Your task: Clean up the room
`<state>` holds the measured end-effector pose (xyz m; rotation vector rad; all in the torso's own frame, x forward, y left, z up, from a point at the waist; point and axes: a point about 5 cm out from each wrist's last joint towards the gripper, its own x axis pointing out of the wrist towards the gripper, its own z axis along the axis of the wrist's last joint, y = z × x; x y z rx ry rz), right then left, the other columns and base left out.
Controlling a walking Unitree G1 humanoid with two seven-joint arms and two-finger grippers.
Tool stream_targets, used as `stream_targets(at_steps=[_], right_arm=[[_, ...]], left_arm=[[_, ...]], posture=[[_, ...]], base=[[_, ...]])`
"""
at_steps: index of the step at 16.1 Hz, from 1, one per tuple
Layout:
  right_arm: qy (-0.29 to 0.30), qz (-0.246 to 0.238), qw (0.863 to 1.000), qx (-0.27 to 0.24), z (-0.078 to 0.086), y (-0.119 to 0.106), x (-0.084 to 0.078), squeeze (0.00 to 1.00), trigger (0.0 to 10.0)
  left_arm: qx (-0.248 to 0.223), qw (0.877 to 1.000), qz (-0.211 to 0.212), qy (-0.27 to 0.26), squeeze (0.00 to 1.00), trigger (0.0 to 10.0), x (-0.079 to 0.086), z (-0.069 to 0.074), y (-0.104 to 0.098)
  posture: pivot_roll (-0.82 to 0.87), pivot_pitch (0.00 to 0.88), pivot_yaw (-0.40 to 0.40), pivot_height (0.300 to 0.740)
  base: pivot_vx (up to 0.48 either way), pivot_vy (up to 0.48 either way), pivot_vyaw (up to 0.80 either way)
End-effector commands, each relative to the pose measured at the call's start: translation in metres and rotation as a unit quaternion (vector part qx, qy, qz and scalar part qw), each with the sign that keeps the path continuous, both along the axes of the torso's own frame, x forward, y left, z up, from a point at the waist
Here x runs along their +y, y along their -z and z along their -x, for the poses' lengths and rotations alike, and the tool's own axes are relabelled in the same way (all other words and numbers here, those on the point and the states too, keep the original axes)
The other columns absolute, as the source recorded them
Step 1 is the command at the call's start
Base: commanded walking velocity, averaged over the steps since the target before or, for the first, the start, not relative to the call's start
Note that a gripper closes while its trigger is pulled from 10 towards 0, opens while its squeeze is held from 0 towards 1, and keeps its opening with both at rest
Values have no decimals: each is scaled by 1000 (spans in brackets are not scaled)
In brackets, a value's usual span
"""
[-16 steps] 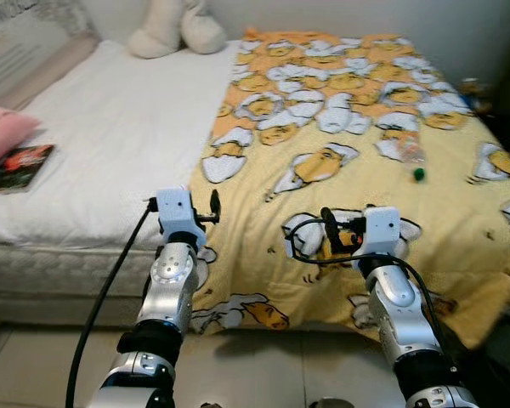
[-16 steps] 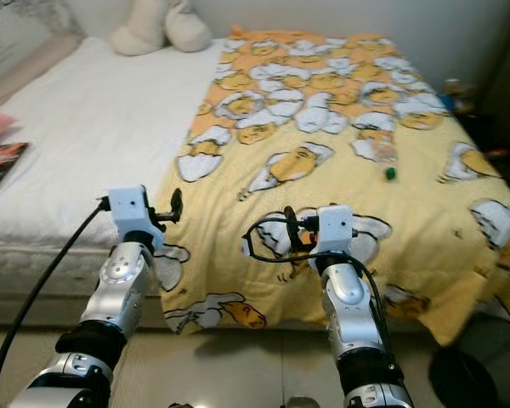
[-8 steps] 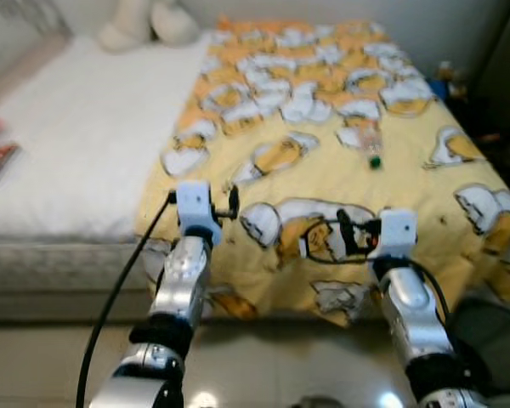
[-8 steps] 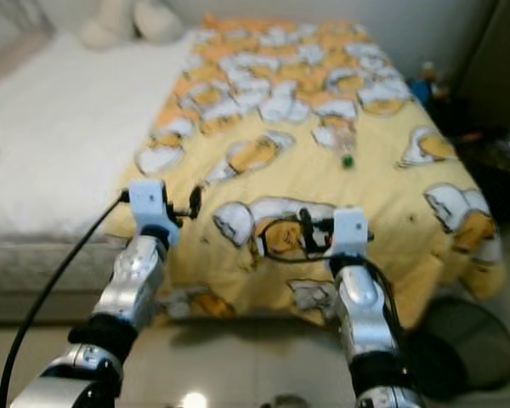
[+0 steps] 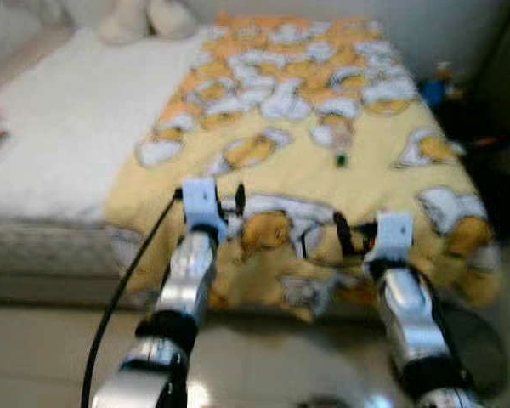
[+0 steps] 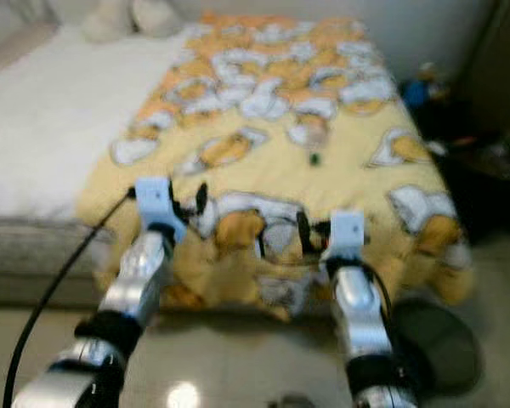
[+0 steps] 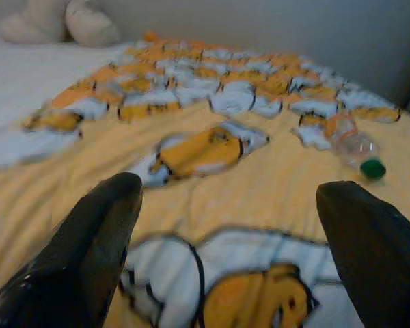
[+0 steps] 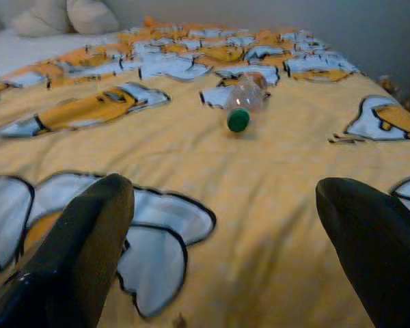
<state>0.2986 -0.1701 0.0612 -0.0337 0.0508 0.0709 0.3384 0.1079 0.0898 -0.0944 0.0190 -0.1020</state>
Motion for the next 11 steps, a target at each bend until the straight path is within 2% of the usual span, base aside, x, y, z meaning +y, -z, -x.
stream_targets(at_steps=[1, 11], right_arm=[[-8, -4, 1000, -3, -1, -1, 6, 0, 10000], [-8, -4, 1000, -3, -1, -1, 6, 0, 10000]], left_arm=[[0, 1000, -8, -6, 0, 10000, 6, -1, -1], [0, 1000, -8, -6, 0, 10000, 6, -1, -1]], posture=[[-202, 0, 102, 740], [-202, 0, 102, 740]], base=[[0, -450, 0], [0, -450, 0]])
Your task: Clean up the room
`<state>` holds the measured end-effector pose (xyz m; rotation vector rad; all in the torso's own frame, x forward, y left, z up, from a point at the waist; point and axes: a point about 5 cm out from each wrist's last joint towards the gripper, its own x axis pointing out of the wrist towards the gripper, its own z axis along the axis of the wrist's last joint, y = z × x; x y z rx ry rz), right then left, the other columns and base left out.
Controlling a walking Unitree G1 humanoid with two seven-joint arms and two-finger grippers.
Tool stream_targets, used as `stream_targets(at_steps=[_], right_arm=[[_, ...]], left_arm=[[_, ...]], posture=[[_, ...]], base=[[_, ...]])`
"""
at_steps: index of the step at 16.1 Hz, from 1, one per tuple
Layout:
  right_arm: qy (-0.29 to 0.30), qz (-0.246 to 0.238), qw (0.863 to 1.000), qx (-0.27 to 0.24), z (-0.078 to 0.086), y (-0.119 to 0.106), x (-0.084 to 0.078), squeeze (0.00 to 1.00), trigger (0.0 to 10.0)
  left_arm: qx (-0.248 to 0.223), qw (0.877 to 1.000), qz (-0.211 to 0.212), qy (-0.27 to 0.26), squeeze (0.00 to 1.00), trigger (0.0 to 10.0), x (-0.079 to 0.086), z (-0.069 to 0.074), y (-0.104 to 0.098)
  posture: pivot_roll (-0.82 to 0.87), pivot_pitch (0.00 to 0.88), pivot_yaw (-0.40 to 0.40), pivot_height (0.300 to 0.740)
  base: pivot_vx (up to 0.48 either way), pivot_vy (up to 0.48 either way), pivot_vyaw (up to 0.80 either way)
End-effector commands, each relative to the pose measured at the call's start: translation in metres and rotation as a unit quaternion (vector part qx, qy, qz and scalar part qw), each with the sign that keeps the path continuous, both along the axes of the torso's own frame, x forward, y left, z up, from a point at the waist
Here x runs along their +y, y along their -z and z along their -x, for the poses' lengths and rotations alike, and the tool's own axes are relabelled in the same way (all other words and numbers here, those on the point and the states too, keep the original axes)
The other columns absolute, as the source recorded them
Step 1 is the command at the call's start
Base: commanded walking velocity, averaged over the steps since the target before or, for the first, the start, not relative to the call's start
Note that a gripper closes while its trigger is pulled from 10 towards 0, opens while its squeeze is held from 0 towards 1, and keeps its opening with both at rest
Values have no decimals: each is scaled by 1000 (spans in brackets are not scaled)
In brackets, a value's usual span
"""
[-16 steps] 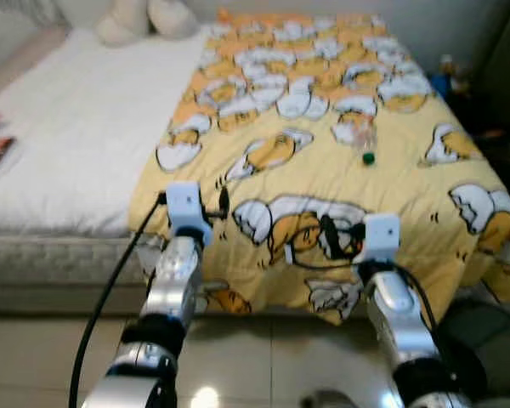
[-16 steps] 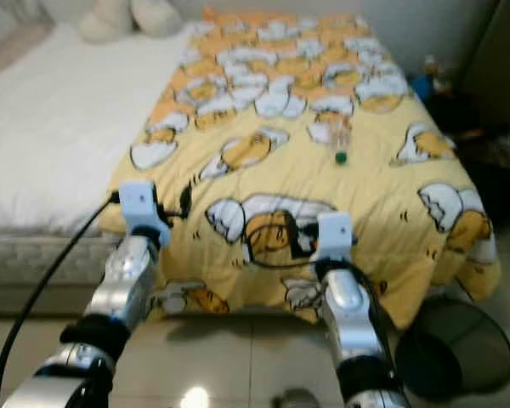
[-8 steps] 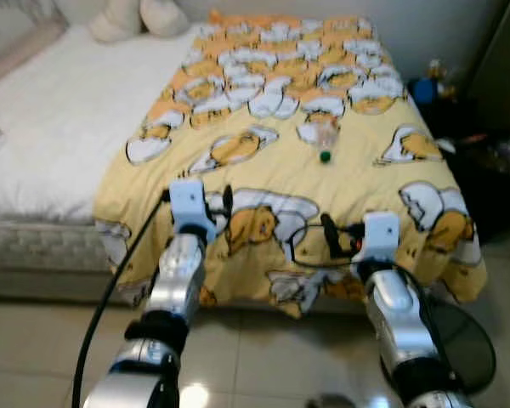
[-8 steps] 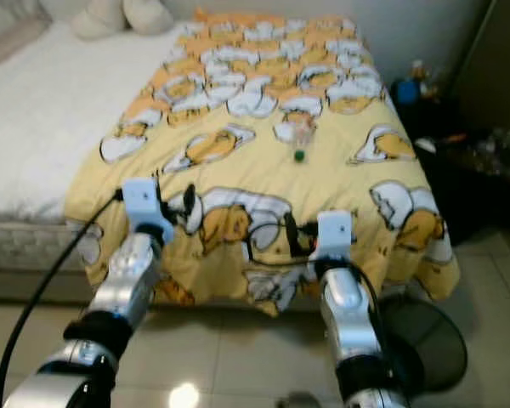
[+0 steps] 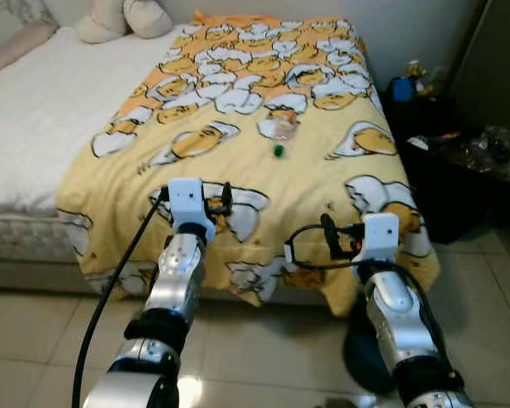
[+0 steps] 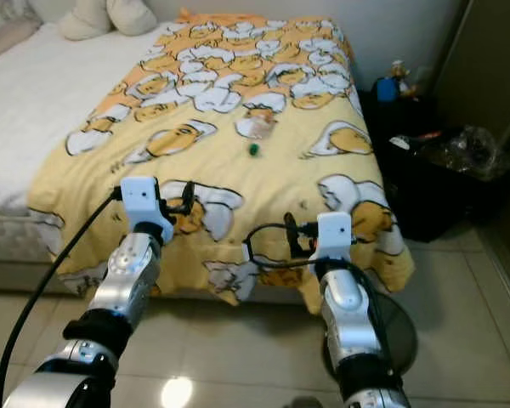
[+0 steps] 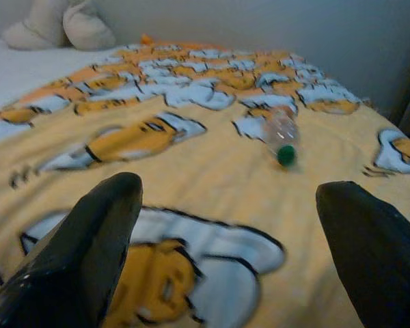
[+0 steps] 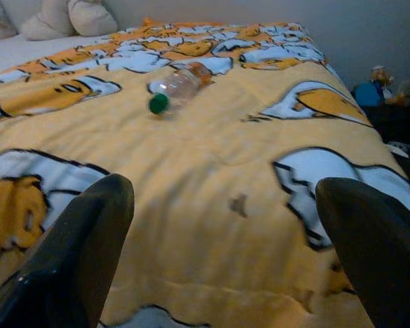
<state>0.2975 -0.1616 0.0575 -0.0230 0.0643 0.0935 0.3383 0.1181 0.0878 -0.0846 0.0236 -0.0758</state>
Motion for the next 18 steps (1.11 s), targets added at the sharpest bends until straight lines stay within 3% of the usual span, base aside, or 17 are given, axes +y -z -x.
stream_targets(at_steps=[1, 2, 3, 4, 7, 9, 14, 18], right_arm=[[3, 1, 1000, -10, -3, -5, -2, 0, 10000], [3, 1, 1000, -10, -3, -5, -2, 0, 10000], [6, 27, 1000, -1, 18, 3, -24, 0, 10000], [7, 39, 999, 5, 27, 6, -33, 0, 10000], [0, 36, 999, -1, 16, 1, -28, 0, 10000], [-6, 37, 999, -4, 12, -3, -25, 0, 10000], [-12, 29, 999, 5, 22, 4, -22, 0, 10000], [-11, 24, 1000, 9, 21, 5, -18, 0, 10000]], left_arm=[[-2, 1000, -2, 7, 0, 10000, -4, -1, -3], [-4, 1000, -2, 7, 0, 10000, -5, -2, -3], [54, 998, -8, 17, 0, 10000, 25, 44, 38], [90, 996, -5, 26, 0, 10000, 34, 69, 55], [110, 994, -22, 12, 0, 10000, 39, 68, 64], [85, 996, -19, -12, 0, 10000, 45, 57, 49], [57, 998, -29, 1, 0, 10000, 46, 73, 43], [31, 999, -6, -3, 0, 10000, 45, 60, 26]], posture=[[-202, 0, 102, 740], [-203, 0, 98, 740], [-197, 0, 72, 740], [-196, 0, 66, 740], [-182, 0, 55, 740], [-174, 0, 53, 740], [-173, 0, 66, 740], [-175, 0, 68, 740]], base=[[0, -450, 0], [0, -450, 0], [0, 0, 0], [0, 0, 0], [0, 0, 0], [0, 0, 0], [0, 0, 0], [286, 280, 0]])
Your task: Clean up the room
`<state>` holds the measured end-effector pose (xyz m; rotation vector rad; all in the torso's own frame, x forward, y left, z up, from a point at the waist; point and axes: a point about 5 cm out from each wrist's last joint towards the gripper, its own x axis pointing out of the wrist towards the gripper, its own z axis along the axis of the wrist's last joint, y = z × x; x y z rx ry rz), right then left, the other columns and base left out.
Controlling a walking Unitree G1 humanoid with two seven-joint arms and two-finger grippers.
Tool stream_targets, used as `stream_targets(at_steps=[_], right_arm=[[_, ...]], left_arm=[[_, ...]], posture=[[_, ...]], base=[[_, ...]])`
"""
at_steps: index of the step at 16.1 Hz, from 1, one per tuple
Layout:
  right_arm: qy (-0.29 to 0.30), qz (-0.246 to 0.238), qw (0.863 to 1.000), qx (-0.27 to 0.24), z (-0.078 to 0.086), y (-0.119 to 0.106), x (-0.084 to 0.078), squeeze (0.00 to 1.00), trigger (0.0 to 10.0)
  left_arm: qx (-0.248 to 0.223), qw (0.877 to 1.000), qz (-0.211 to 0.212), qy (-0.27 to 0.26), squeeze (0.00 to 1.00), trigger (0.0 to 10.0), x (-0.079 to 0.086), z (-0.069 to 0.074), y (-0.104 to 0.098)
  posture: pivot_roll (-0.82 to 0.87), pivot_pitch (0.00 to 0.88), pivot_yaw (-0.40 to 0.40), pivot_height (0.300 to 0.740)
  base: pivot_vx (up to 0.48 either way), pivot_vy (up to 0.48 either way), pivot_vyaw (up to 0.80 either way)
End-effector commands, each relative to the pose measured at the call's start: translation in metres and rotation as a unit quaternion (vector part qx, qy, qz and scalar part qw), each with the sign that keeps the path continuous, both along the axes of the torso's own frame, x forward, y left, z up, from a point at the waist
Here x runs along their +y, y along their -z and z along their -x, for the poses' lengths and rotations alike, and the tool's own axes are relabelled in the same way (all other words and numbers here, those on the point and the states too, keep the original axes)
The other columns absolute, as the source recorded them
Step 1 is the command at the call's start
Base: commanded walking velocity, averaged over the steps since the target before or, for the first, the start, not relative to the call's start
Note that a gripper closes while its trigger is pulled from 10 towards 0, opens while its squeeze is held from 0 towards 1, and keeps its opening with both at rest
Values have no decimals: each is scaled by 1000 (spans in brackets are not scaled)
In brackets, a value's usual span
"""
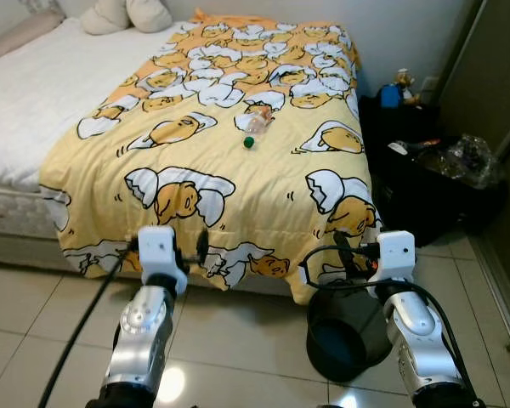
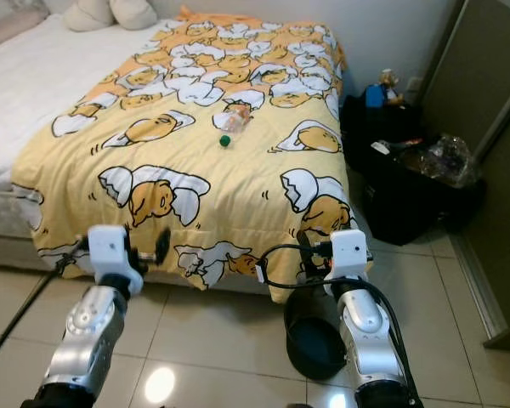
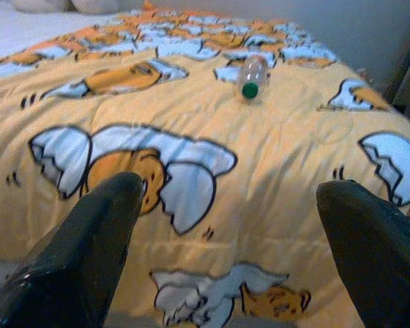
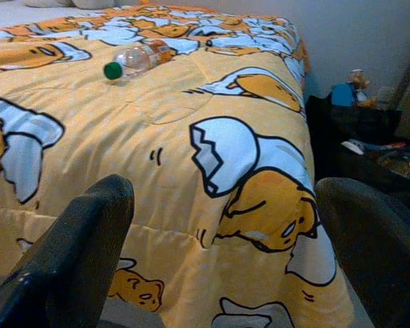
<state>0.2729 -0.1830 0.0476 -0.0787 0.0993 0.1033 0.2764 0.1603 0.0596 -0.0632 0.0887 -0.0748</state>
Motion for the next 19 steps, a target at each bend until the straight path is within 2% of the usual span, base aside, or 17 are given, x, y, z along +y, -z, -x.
stream_targets(at_steps=[1, 3, 6, 7, 8, 9, 11, 19], right_arm=[[-5, -5, 1000, -9, -5, -6, 3, 0, 10000], [-3, -7, 1000, -8, -7, -6, 3, 0, 10000], [0, -8, 1000, -4, -9, -6, 4, 0, 10000], [-4, -6, 1000, -8, -10, -7, 4, 0, 10000], [-4, -8, 1000, -14, -12, -10, 5, 0, 10000], [1, -10, 1000, -22, -15, -13, 4, 0, 10000], [4, -14, 999, -30, -18, -17, 5, 0, 10000], [-1, -16, 999, -34, -22, -19, 9, 0, 10000]], left_arm=[[3, 1000, 5, -5, 0, 10000, 3, -3, -2], [0, 1000, -1, 2, 0, 10000, 1, -7, -5], [-19, 999, -26, 9, 0, 10000, -4, -13, -13], [-17, 999, -35, 6, 0, 10000, -6, -14, -14], [-26, 999, -26, 9, 0, 10000, -11, -16, -20], [-49, 999, -4, 5, 0, 10000, -15, -19, -30], [-60, 998, 1, 3, 0, 10000, -20, -24, -38], [-42, 999, 11, -16, 0, 10000, -20, -32, -33]], posture=[[-176, 0, 71, 740], [-176, 0, 73, 740], [-176, 0, 77, 740], [-176, 0, 78, 740], [-179, 0, 80, 740], [-179, 0, 81, 740], [-180, 0, 83, 740], [-181, 0, 84, 740]], base=[[0, 480, 0], [0, 480, 0], [0, 480, -788], [0, 0, 0], [0, 0, 0], [480, 0, 0], [480, 0, 0], [469, 0, 0]])
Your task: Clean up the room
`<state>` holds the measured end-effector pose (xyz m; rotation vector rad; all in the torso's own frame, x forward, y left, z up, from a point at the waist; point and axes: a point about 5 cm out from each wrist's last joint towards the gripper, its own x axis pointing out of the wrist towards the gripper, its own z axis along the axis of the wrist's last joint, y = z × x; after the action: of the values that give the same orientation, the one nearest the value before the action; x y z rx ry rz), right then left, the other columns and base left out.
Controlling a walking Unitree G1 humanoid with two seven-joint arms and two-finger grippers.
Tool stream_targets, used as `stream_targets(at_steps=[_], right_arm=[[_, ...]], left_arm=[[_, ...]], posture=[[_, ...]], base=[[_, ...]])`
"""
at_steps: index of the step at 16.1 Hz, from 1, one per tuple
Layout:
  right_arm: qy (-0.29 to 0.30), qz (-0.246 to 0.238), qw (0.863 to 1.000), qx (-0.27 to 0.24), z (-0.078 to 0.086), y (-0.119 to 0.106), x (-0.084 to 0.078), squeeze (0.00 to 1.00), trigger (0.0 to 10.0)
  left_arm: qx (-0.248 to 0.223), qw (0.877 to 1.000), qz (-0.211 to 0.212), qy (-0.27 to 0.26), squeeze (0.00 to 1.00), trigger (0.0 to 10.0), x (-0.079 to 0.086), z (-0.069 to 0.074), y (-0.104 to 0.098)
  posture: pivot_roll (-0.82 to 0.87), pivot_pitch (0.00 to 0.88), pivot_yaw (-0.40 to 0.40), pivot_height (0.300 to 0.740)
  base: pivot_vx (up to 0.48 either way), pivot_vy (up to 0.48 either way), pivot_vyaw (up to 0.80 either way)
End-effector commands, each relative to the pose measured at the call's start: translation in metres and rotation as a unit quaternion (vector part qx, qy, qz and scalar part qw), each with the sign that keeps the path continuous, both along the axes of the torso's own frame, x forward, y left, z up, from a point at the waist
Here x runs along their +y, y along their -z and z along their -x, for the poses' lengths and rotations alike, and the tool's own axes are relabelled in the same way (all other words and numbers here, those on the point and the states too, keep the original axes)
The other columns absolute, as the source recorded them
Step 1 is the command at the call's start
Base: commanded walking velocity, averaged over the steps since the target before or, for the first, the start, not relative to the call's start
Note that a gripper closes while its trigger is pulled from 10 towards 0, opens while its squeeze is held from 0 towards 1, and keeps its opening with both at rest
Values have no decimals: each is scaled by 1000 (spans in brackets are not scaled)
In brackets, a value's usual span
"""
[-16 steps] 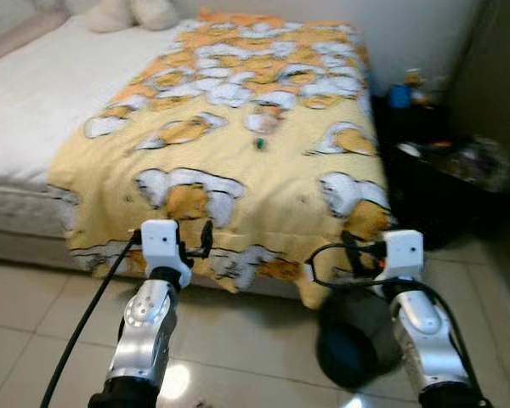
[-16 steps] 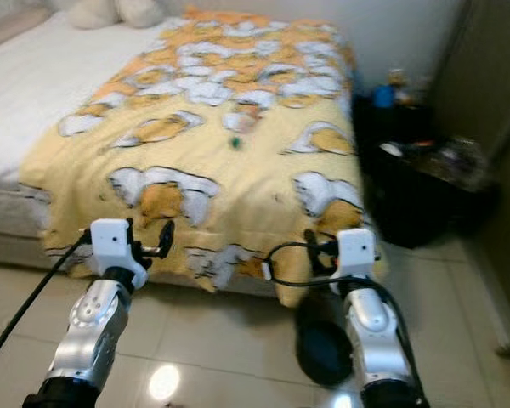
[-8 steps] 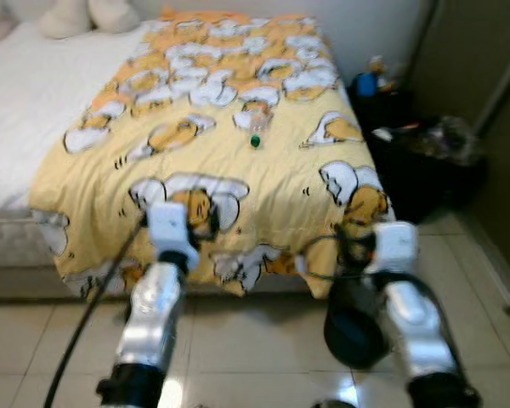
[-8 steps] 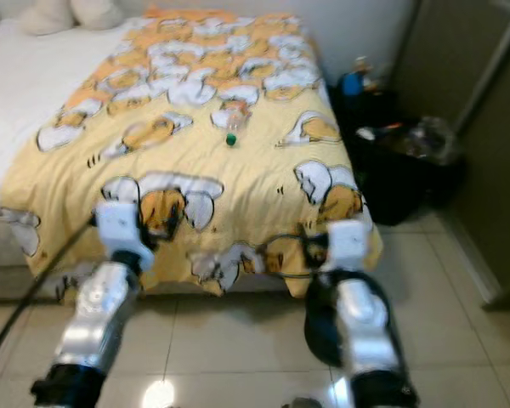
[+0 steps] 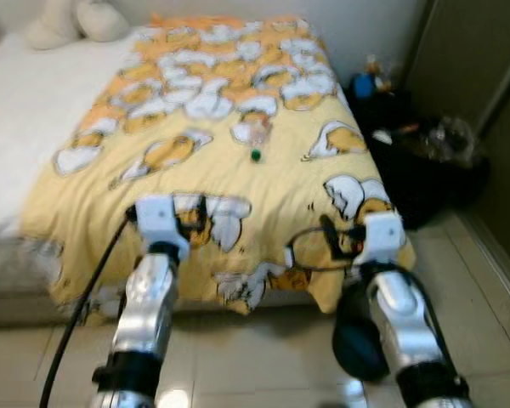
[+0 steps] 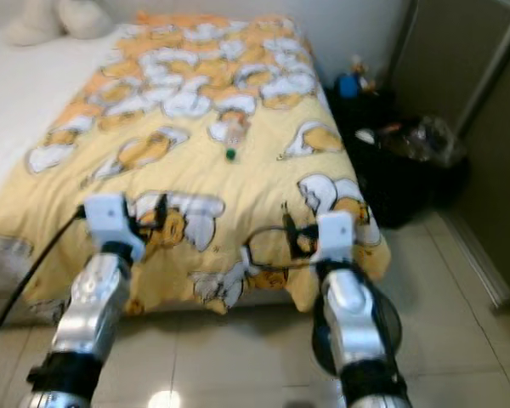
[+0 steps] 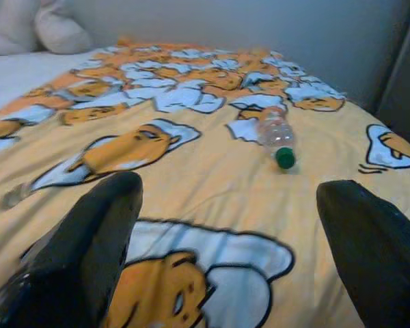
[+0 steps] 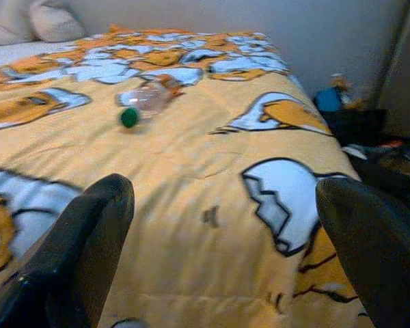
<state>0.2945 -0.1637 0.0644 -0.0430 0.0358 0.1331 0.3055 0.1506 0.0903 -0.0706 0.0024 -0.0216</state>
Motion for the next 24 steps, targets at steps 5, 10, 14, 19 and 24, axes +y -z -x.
stream_targets(at_steps=[5, 10, 14, 19, 24], right_arm=[[11, 5, 1000, -2, -1, -2, -10, 0, 10000], [4, 4, 1000, -14, -4, -8, -6, 0, 10000], [-3, 1, 1000, -27, -9, -17, -3, 0, 10000], [-14, -19, 999, -45, -31, -39, 10, 0, 10000], [23, -73, 997, -11, -90, -81, 23, 0, 10000]], left_arm=[[3, 1000, 9, 3, 0, 10000, -8, -6, -1], [-9, 1000, 3, 10, 0, 10000, -10, -13, -8], [-14, 1000, 5, 6, 0, 10000, -8, -13, -8], [-16, 1000, -3, 5, 0, 10000, -6, -15, -10], [-27, 997, -71, 26, 0, 10000, 5, -28, -33]], posture=[[-184, 0, 81, 740], [-185, 0, 78, 740], [-178, 0, 73, 740], [-163, 0, 72, 740], [-36, 0, 78, 740]], base=[[451, 0, 0], [445, 0, 0], [445, 0, 0], [230, 263, 0], [0, 288, 0]])
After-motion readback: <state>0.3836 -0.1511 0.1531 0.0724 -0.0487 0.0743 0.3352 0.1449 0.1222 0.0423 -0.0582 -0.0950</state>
